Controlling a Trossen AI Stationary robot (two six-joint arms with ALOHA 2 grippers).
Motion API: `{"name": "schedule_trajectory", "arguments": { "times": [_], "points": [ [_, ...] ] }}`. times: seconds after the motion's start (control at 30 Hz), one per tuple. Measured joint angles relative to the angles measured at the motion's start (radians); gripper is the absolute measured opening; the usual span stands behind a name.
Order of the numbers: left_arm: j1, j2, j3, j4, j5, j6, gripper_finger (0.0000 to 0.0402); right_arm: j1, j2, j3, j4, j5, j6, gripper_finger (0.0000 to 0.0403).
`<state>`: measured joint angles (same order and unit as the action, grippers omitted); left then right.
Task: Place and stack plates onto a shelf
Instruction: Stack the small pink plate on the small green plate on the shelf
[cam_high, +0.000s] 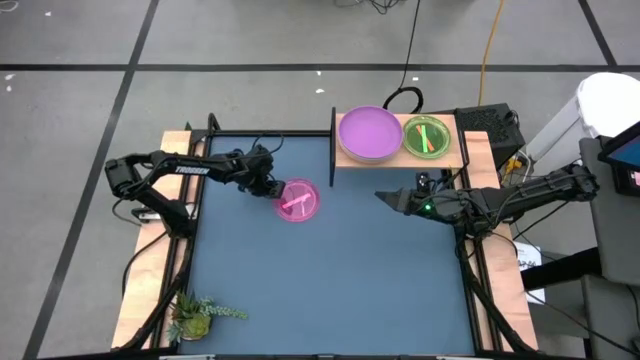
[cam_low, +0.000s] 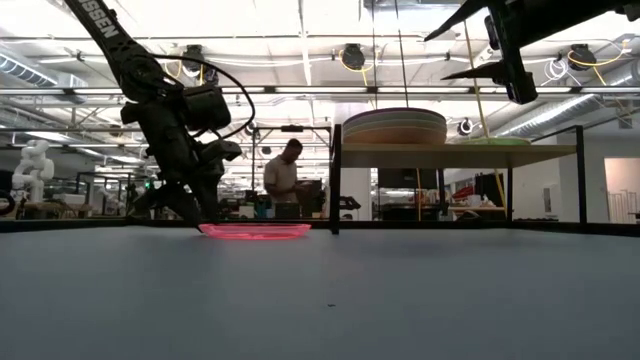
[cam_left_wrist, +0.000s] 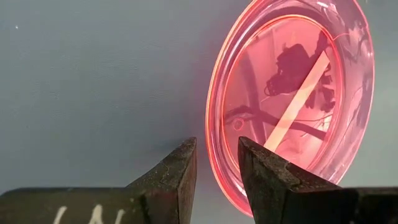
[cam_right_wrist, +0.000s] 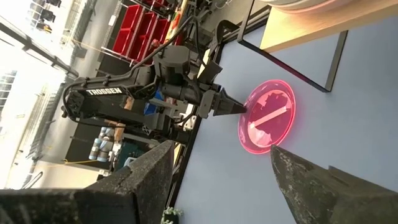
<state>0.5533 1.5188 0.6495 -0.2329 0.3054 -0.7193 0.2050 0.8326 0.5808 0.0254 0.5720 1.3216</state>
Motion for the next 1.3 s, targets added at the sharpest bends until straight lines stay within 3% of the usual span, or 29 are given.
{"name": "schedule_trajectory", "arguments": {
  "times": [0.4,0.87,1.13,1.3],
  "points": [
    [0.0,0.0,0.0,0.0,-0.038,-0.005,0.0118,0.0,0.0,0.0,0.0,0.001,-0.009,0.0247],
    [-0.039,0.0,0.0,0.003,-0.055,-0.024,0.001,0.0,0.0,0.0,0.0,0.002,-0.024,0.0247],
    [-0.036,0.0,0.0,0.036,-0.054,-0.024,0.0003,0.0,0.0,0.0,0.0,0.002,-0.024,0.0247],
    [-0.036,-0.017,0.0,0.075,0.016,-0.053,0.0002,0.0,0.0,0.0,0.01,0.001,-0.023,0.0247]
  ]
}}
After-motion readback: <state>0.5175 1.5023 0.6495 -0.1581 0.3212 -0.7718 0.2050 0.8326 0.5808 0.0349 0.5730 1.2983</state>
